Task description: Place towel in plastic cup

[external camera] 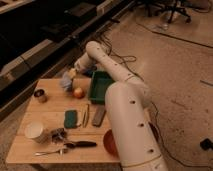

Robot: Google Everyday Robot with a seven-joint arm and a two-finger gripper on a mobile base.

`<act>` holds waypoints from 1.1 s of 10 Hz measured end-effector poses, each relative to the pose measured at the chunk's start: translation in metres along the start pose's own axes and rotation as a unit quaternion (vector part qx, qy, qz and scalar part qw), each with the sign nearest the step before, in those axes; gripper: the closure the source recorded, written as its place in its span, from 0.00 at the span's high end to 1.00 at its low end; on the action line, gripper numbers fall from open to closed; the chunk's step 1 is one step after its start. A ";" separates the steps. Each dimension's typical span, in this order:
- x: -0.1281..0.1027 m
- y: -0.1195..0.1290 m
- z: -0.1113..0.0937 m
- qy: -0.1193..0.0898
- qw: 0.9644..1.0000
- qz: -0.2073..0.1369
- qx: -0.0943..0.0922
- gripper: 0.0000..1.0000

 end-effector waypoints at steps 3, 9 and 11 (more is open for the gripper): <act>0.001 -0.008 0.005 0.008 1.000 0.008 -0.003 0.00; 0.016 -0.029 0.015 0.033 0.999 0.025 -0.007 0.09; 0.016 -0.027 0.022 0.052 0.998 0.024 -0.001 0.30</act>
